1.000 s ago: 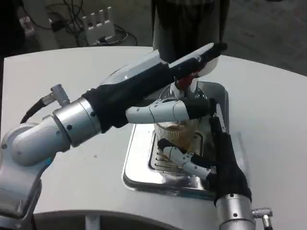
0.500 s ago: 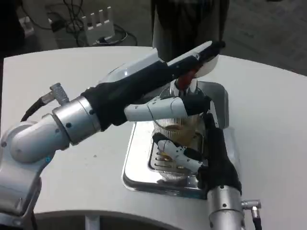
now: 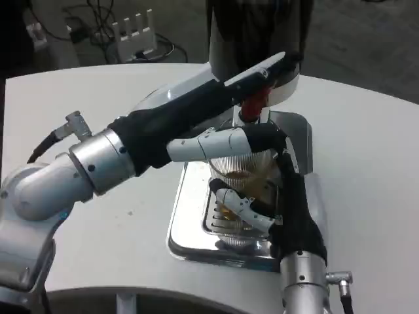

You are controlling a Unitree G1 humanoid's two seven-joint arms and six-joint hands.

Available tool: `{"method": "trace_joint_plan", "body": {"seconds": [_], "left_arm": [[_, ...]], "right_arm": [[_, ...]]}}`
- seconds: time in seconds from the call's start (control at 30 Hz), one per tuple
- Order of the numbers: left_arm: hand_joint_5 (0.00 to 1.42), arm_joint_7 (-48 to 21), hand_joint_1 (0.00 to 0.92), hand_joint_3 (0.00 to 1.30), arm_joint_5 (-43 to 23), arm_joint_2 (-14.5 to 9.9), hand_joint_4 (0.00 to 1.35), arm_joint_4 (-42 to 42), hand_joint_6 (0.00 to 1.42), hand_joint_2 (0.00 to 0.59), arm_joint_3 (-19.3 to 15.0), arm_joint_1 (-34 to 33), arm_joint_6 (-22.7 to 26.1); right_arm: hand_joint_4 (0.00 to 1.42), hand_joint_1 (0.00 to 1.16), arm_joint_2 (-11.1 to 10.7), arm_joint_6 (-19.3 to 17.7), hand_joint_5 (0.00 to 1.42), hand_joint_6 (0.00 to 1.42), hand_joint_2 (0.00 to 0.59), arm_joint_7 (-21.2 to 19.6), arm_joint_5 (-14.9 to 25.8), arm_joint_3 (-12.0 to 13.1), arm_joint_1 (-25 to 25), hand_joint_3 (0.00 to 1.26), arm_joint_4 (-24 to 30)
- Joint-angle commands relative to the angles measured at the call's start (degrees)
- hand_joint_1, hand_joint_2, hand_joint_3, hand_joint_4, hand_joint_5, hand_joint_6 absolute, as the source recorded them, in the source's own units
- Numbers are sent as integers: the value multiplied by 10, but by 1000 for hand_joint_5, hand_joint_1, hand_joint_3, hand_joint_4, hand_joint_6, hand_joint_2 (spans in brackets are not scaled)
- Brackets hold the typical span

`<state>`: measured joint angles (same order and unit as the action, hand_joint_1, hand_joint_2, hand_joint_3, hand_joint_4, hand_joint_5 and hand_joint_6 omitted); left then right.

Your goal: Grasp the cup under the faucet to collect the drink, then remove the cup.

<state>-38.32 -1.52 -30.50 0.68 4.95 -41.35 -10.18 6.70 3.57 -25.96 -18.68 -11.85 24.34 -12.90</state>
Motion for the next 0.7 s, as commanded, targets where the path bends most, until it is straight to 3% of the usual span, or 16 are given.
{"method": "trace_joint_plan", "body": {"seconds": [0.03,0.3,0.63,0.7], "left_arm": [[1,-9,0,0,13,-9,0,10,0,0,5,9,8],[1,-9,0,0,15,-13,0,3,0,0,7,9,9],[1,-2,0,0,10,-20,0,-11,0,0,-7,22,13],[1,0,0,0,6,-18,0,-15,0,1,-10,28,18]], "right_arm": [[127,821,41,2,139,160,171,-21,-1,-4,13,101,-12],[269,828,44,1,294,297,173,-56,-16,-22,5,182,-4],[634,878,48,-11,702,569,163,-86,-25,-42,-2,502,-4],[713,882,54,-13,796,689,164,-107,-33,-46,-5,578,6]]}}
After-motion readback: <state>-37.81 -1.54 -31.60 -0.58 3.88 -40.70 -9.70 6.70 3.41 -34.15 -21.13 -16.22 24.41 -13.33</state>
